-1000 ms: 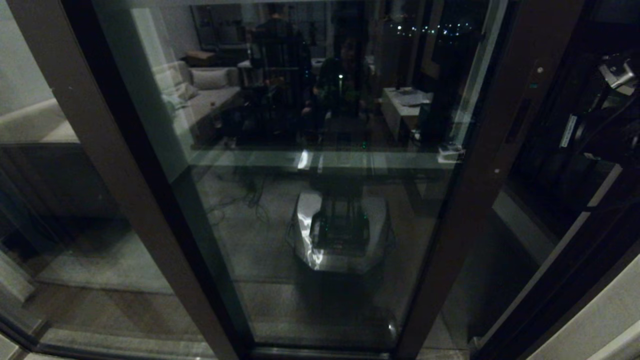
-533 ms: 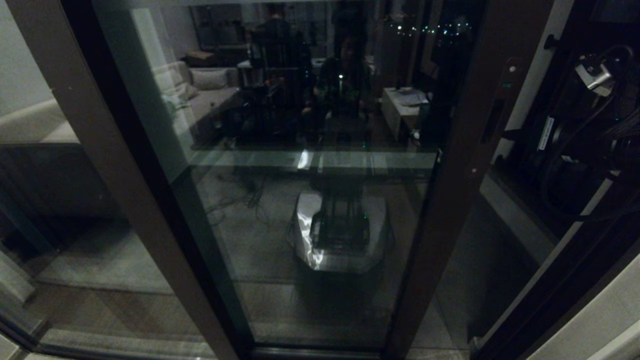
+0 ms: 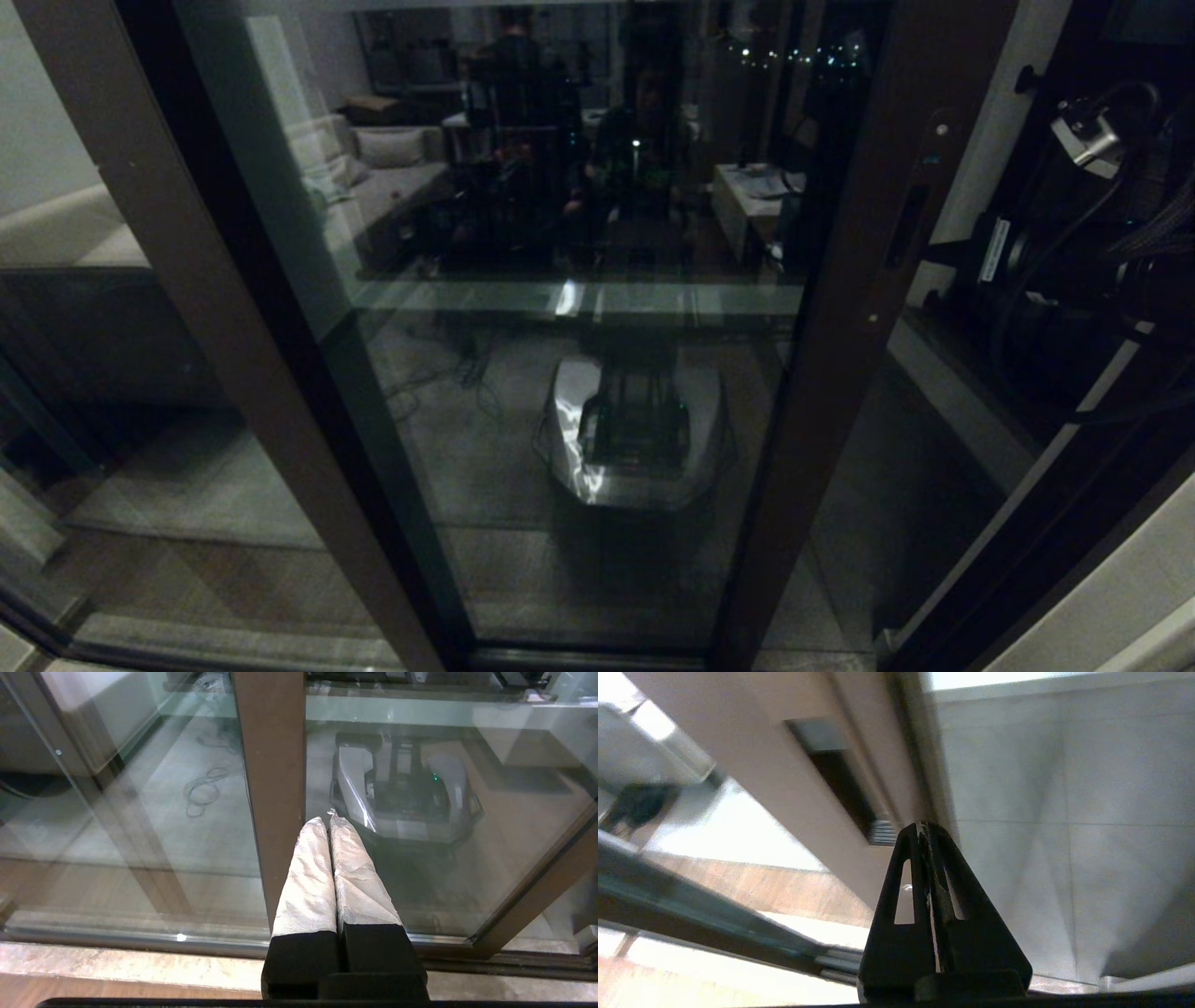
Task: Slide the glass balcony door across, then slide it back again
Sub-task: Open the slid door
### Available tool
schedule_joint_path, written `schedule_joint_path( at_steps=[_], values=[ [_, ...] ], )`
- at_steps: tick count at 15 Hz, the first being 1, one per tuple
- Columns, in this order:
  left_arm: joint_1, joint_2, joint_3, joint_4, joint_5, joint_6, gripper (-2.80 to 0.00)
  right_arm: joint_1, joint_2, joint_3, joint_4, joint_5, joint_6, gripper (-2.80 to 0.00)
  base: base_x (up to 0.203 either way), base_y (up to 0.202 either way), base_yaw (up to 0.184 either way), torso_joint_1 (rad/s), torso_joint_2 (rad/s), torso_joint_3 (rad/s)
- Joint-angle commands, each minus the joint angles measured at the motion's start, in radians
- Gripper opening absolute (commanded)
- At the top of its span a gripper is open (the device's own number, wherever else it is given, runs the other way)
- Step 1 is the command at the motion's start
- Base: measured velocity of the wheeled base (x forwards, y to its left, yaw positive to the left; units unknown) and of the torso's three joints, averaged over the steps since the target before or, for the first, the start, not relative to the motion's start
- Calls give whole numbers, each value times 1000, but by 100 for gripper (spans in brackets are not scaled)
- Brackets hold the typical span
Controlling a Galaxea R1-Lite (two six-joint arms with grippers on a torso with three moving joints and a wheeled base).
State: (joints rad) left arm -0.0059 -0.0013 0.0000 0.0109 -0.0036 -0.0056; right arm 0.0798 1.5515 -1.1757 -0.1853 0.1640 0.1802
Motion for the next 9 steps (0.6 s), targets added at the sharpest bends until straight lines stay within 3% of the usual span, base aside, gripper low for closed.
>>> schedule_joint_path(
  at_steps=[1,6,9],
  values=[
    [0,0,2,0,1,-1,-280,-10,-4,0,-2,-4,2,-280,0,0,0,0,0,0],
    [0,0,2,0,1,-1,-280,-54,-241,71,74,7,-12,-280,0,0,0,0,0,0],
    [0,0,2,0,1,-1,-280,-74,-204,-77,95,-75,-96,-280,0,0,0,0,0,0]
  ],
)
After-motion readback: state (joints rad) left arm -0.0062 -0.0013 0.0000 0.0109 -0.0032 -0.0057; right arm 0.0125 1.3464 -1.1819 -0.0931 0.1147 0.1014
